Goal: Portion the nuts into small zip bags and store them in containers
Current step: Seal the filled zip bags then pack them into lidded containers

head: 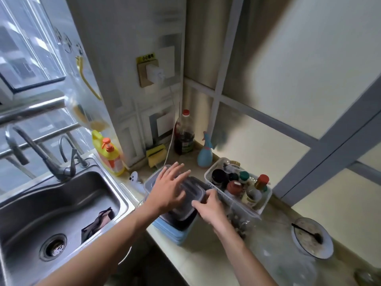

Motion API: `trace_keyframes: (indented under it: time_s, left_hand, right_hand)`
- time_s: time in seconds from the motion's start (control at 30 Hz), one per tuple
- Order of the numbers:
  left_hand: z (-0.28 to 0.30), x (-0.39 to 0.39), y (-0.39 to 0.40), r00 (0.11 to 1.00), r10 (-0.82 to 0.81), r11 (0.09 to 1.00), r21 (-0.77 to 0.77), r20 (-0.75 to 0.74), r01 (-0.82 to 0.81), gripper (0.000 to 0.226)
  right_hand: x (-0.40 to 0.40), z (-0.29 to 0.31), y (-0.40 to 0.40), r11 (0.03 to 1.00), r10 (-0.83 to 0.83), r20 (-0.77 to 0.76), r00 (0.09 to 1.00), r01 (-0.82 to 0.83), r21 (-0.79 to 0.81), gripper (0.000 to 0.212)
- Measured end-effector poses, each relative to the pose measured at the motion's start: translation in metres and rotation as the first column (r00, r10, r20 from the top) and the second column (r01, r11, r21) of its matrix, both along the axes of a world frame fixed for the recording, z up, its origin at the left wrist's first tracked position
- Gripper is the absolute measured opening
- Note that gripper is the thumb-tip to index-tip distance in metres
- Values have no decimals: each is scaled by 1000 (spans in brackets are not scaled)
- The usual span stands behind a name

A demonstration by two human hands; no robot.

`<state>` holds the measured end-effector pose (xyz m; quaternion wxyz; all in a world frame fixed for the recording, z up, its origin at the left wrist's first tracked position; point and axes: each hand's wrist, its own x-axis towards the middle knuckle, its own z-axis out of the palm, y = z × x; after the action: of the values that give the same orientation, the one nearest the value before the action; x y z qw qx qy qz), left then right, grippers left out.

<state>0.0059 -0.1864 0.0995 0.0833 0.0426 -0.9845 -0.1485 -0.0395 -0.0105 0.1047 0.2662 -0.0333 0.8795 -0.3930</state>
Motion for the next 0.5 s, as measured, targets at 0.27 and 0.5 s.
trace_keyframes:
  time_s: [0.27, 0.5]
  left_hand:
    - [-13, -4, 25, 991, -25, 984, -171, 133, 48, 61]
    - [-15, -6, 21, 988, -41, 994, -93, 148, 55, 58]
  right_hand:
    - [7, -5, 1, 998, -52, -319, 946, 42, -38, 35]
    - [3, 2, 0, 1000, 0, -281, 960, 2, 6, 37]
